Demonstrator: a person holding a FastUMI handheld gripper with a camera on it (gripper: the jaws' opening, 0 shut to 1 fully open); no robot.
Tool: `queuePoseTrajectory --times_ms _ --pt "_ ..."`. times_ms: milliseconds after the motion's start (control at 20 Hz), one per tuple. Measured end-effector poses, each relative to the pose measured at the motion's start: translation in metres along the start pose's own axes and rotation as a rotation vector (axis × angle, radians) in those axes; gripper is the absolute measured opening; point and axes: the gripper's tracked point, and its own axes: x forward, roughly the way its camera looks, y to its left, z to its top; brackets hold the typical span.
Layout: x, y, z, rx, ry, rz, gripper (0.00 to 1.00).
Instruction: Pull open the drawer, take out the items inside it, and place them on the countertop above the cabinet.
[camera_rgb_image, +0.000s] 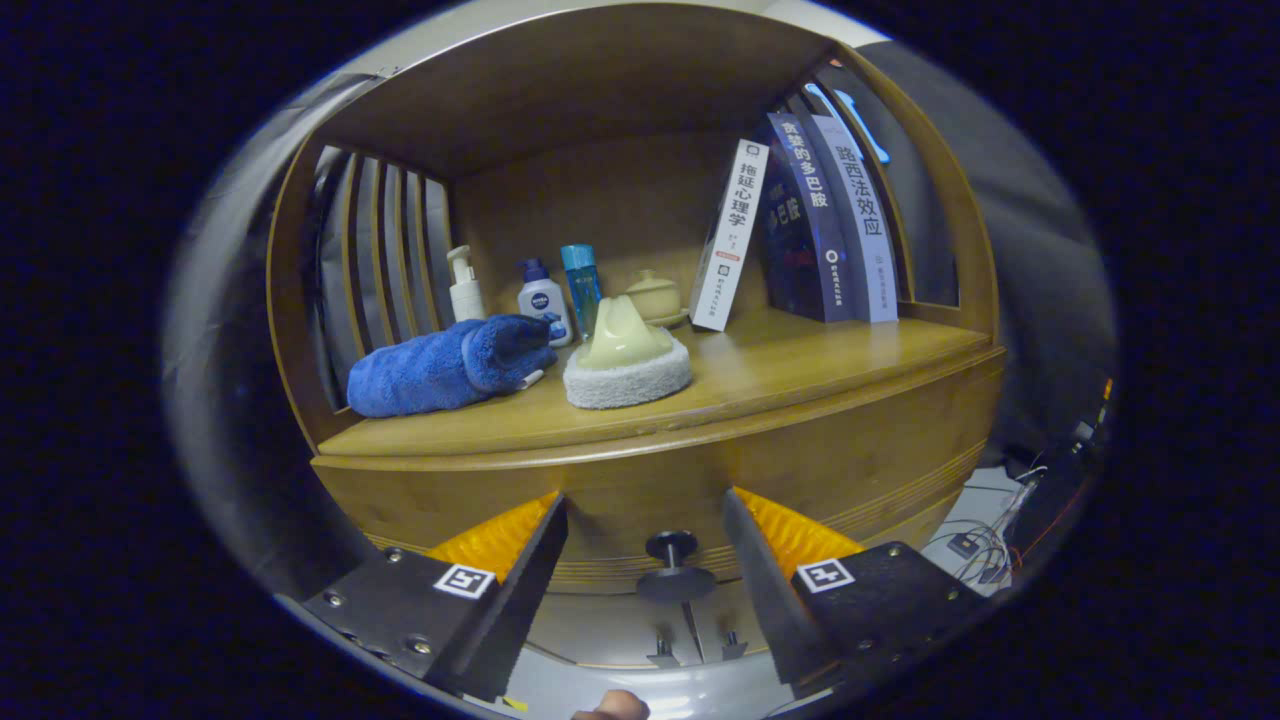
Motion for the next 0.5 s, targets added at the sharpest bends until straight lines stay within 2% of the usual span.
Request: queuePoseTrajectory --times_ms 100,300,500 --pt "-0.004 0.001 -0.002 -0.026 0.019 -0.004 0.98" --pt "-0.024 0.012 0.01 -0.045 0.001 0.017 0.98" --pt "-0.069 0.017 0.047 -0.064 -0.084 0.023 0.98"
